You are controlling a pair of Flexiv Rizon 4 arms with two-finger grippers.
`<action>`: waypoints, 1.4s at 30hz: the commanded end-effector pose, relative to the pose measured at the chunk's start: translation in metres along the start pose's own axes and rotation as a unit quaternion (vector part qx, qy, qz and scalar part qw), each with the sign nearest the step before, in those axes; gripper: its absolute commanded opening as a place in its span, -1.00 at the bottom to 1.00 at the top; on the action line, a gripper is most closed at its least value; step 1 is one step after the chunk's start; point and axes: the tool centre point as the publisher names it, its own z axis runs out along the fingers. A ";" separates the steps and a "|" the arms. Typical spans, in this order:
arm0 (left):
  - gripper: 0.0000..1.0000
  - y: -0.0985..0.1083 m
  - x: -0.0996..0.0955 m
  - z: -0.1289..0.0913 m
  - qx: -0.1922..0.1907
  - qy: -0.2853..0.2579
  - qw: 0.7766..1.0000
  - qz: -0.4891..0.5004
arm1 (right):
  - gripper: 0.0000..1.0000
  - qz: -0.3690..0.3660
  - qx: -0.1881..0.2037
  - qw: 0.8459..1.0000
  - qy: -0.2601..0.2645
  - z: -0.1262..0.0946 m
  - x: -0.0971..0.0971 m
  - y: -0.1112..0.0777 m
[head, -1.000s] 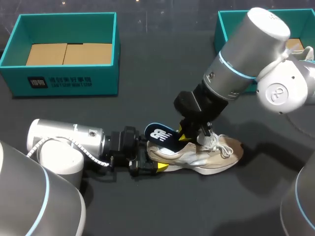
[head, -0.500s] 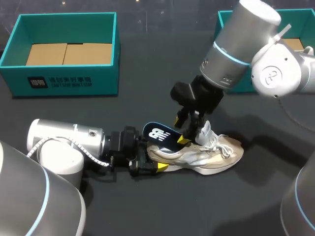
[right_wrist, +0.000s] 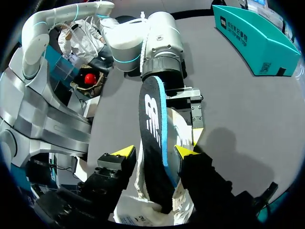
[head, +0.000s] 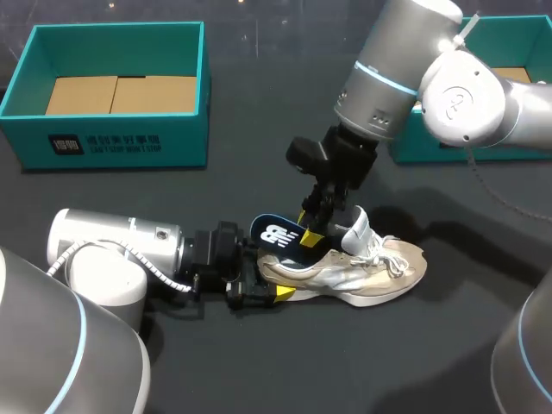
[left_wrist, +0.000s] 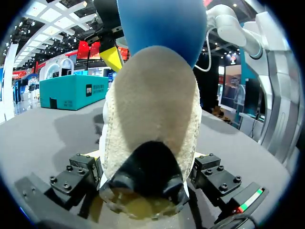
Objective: Take the shoe out of the shoebox, open the shoe tongue, remove and reinsert the insole, then place the shoe into the shoebox
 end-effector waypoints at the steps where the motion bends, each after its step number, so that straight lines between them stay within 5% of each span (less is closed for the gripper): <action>1: -1.00 0.002 0.001 -0.001 -0.001 0.000 1.000 0.000 | 0.00 0.004 -0.003 1.000 0.014 0.008 0.000 0.005; 23: -1.00 0.002 0.001 -0.001 -0.001 0.000 1.000 0.000 | -0.14 0.013 -0.094 0.993 0.077 0.023 0.005 -0.010; 42: -1.00 0.002 0.001 -0.001 -0.001 0.000 1.000 0.000 | -0.34 -0.009 -0.098 0.991 0.088 0.027 0.003 0.006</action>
